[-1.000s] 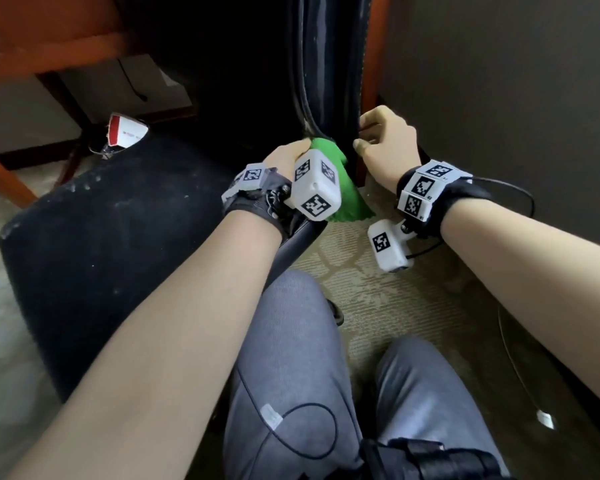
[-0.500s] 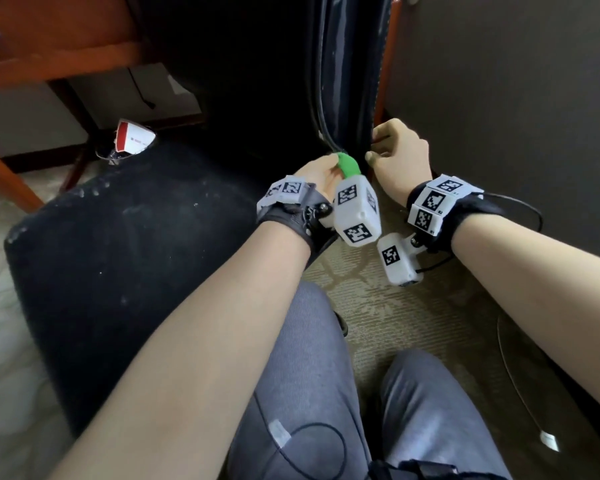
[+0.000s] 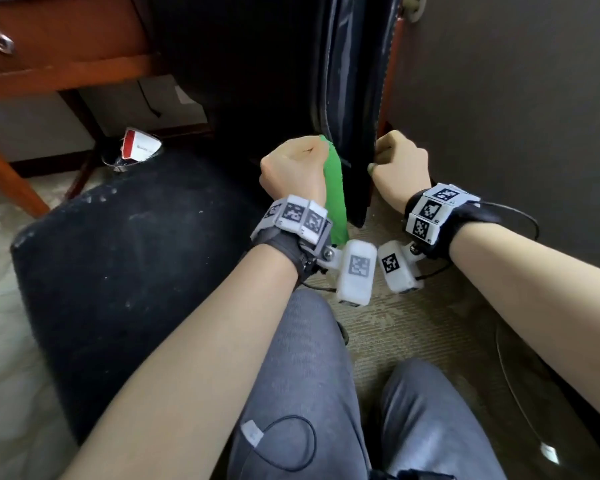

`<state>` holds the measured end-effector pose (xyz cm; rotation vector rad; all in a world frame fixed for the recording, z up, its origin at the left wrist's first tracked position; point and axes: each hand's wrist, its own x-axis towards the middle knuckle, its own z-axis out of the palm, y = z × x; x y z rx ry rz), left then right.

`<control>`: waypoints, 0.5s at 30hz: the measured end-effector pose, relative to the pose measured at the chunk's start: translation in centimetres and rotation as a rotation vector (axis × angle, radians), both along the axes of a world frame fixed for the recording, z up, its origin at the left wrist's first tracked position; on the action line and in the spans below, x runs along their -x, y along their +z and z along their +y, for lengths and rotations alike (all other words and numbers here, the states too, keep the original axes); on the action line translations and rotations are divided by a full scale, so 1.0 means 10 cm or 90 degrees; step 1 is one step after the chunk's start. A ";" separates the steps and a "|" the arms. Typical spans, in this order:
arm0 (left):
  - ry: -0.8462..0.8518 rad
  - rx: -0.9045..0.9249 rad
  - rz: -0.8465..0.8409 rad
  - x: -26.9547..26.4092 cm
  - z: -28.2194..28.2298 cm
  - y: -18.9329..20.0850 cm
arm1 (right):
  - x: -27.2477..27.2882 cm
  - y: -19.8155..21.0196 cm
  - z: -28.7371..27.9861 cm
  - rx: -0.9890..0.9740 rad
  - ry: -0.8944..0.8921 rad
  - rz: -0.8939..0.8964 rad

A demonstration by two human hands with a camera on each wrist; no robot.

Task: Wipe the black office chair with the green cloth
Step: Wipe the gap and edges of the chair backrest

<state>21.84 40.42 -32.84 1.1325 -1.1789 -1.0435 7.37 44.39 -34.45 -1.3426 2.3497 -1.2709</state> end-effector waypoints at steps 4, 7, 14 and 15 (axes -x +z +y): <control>0.013 0.072 -0.140 0.06 -0.01 -0.14 | -0.03 0.00 0.00 0.005 -0.011 -0.004; 0.025 0.019 -0.178 0.09 -0.05 -0.17 | -0.04 0.01 0.00 0.005 -0.003 -0.015; 0.026 0.106 -0.119 0.04 -0.02 -0.12 | -0.01 0.02 0.01 0.008 0.000 -0.007; 0.028 0.115 -0.120 0.04 -0.02 -0.11 | -0.01 0.01 0.01 0.013 -0.004 -0.004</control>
